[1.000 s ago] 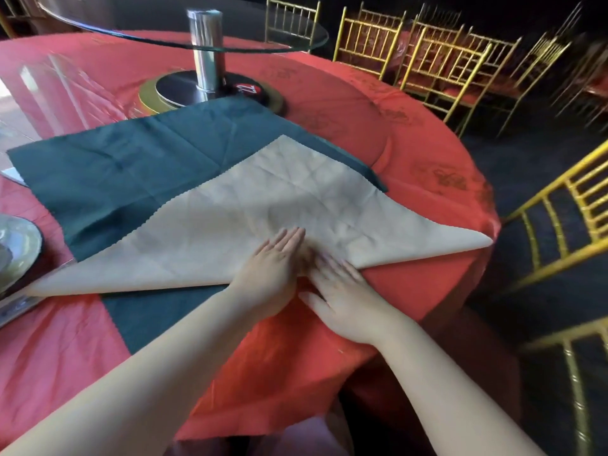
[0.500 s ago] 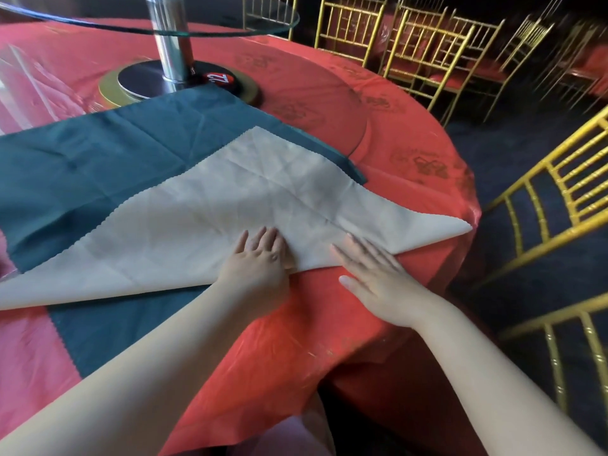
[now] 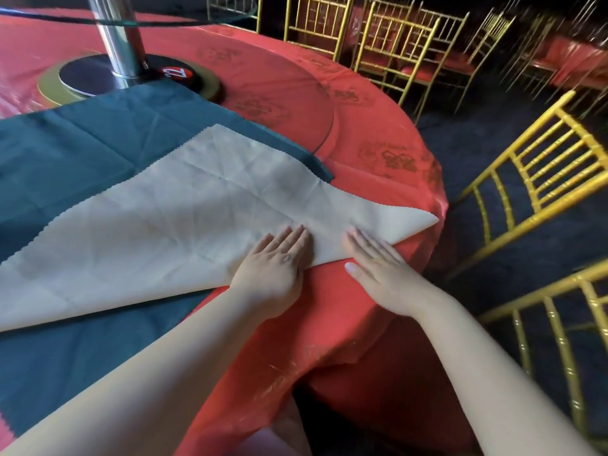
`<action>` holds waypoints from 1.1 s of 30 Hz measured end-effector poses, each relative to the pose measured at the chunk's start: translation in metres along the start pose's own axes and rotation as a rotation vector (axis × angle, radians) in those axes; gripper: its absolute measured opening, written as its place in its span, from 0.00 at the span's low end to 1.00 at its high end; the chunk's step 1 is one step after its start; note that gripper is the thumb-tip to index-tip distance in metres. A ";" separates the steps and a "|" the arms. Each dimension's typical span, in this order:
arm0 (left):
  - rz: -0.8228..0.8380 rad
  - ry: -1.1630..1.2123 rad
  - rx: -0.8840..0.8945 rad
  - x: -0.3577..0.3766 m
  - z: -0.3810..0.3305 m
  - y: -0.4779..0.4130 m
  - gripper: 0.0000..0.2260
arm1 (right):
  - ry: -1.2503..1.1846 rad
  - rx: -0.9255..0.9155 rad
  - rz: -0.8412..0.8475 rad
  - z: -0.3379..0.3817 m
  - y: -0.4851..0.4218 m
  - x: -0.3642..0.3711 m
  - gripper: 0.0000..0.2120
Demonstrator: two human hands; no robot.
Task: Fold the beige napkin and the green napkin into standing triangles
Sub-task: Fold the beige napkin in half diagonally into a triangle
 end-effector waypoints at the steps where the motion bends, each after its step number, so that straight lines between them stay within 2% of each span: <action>1: -0.006 0.001 0.002 0.000 0.000 -0.001 0.31 | -0.013 0.035 -0.001 -0.014 0.001 -0.001 0.26; 8: 0.051 -0.016 0.015 0.003 0.004 -0.003 0.30 | -0.132 0.233 -0.005 -0.091 0.009 -0.005 0.25; 16: 0.071 -0.075 0.022 0.008 0.001 0.002 0.36 | -0.153 0.284 -0.017 -0.112 0.007 -0.008 0.27; 19: 0.113 -0.058 0.022 0.006 -0.002 0.003 0.27 | -0.184 0.270 -0.030 -0.110 0.006 -0.011 0.27; 22: 0.113 -0.082 0.004 -0.002 -0.007 0.000 0.23 | -0.285 0.139 -0.180 -0.099 0.010 -0.027 0.24; 25: -0.006 -0.007 0.069 -0.016 -0.025 -0.011 0.21 | -0.429 0.032 -0.293 -0.091 0.015 -0.039 0.14; 27: -0.011 0.150 0.121 -0.016 -0.036 -0.018 0.22 | -0.444 0.031 -0.351 -0.092 0.014 -0.043 0.08; 29: -0.042 0.218 0.207 -0.016 -0.050 -0.021 0.17 | -0.422 0.052 -0.448 -0.096 0.016 -0.049 0.04; 33: -0.098 0.093 0.250 -0.016 -0.058 -0.024 0.09 | -0.305 0.077 -0.577 -0.097 0.019 -0.054 0.04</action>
Point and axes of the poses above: each hand's wrist, its own y-axis away from the middle knuckle, its own x-axis out of the palm, z = x × y, the point moved 9 cm from there along -y, towards the middle knuckle, and after that the axes turned 15 degrees about z, right-handed, at the moved point
